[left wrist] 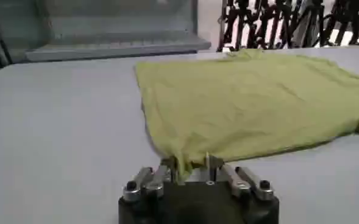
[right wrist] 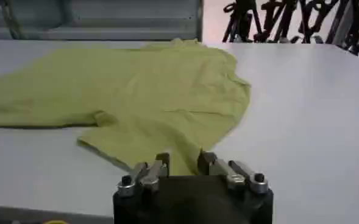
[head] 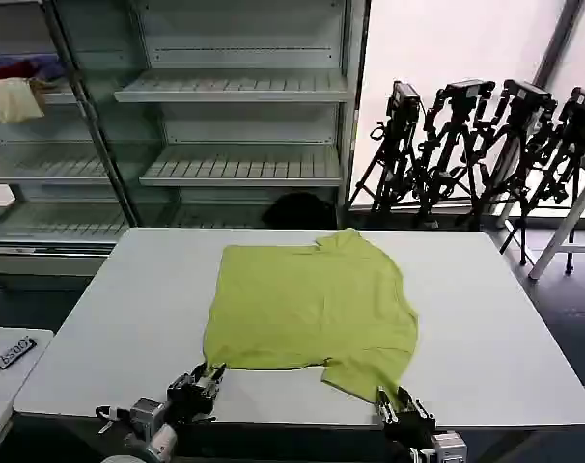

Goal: Fold and organize the clothes.

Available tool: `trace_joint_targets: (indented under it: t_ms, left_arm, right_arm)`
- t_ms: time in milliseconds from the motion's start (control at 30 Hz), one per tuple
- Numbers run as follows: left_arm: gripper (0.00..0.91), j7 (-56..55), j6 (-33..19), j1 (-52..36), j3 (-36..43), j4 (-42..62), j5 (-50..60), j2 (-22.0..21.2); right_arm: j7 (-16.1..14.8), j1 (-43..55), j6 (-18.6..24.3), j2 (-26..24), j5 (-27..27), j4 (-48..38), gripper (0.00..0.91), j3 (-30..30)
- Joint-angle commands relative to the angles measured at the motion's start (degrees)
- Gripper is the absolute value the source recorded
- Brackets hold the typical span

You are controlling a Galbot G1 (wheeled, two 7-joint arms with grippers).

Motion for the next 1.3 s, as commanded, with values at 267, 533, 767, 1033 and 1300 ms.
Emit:
trace_joint_targets:
  t_ms: [267, 533, 767, 1033, 1300]
  left_arm:
    - [0.0, -0.5, -2.8, -0.2, -0.6, -0.1, -1.2, 0.2]
    - [0.0, 0.3, -3.8, -1.4, -1.7, -0.5, -2.4, -0.2]
    - [0.0, 1.2, -2.0, -6.5, -2.0, -0.1, -3.0, -0.5]
    - [0.0, -0.1, -0.3, -13.6, -1.2, 4.1, -3.2, -0.9]
    - [0.0, -1.3, 0.3, -17.5, 0.3, 8.4, -1.9, -1.5]
  right_arm:
    - [1.7, 0.2, 6.2, 0.4, 0.9, 0.0, 0.0, -0.2]
    - [1.7, 1.4, 9.3, 1.1, -0.4, 0.1, 0.0, 0.4]
    - [-0.6, 8.3, 7.9, 2.1, -4.0, -2.5, 0.0, 1.7]
    - [-1.2, 18.4, 4.8, 2.5, -4.3, -7.3, 0.0, 1.4]
    - [-1.0, 25.7, 2.6, 2.7, -6.0, -12.6, 0.0, -0.1]
